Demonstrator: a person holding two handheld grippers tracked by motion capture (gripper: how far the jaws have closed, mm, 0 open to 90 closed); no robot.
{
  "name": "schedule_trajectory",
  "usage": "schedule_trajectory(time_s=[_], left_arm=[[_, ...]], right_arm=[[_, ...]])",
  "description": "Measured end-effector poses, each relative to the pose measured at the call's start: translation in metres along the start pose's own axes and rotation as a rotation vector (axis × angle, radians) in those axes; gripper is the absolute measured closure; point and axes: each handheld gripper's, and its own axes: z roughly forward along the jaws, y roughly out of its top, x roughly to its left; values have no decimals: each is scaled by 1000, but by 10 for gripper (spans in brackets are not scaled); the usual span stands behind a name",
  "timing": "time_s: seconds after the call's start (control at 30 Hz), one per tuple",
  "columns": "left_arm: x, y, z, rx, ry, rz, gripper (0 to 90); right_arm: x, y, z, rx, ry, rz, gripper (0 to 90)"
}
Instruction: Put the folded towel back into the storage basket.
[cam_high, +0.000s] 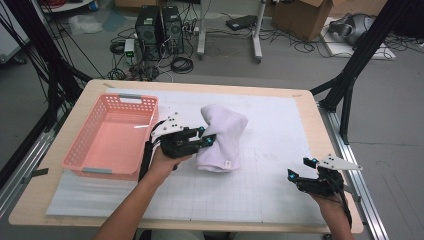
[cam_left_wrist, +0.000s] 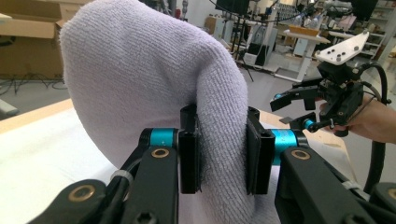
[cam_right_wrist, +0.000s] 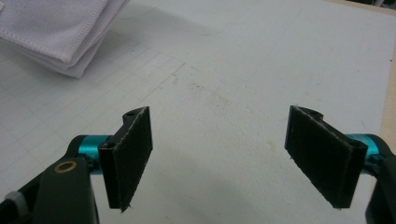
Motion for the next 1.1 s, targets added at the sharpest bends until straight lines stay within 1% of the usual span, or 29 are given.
schedule_trajectory(time_s=[0.17, 0.37, 0.67, 0.77, 0.97, 1.0, 1.1], left_arm=[[3, 4, -15, -30, 6, 11, 713], [8, 10, -31, -62, 13, 7, 713], [13, 21, -57, -83, 24, 30, 713], [15, 26, -66, -87, 31, 41, 713], [21, 34, -85, -104, 51, 49, 713], [21, 36, -88, -109, 53, 46, 712], [25, 40, -97, -108, 60, 52, 712]], right_arm=[[1, 1, 0, -1, 0, 0, 221], [2, 2, 1, 2, -2, -2, 221], [5, 5, 3, -3, -8, -18, 221], [6, 6, 3, -5, -3, -14, 221], [7, 8, 3, -10, -2, -13, 221], [6, 8, 3, -12, -3, -15, 221], [7, 8, 3, -9, -4, -12, 221]])
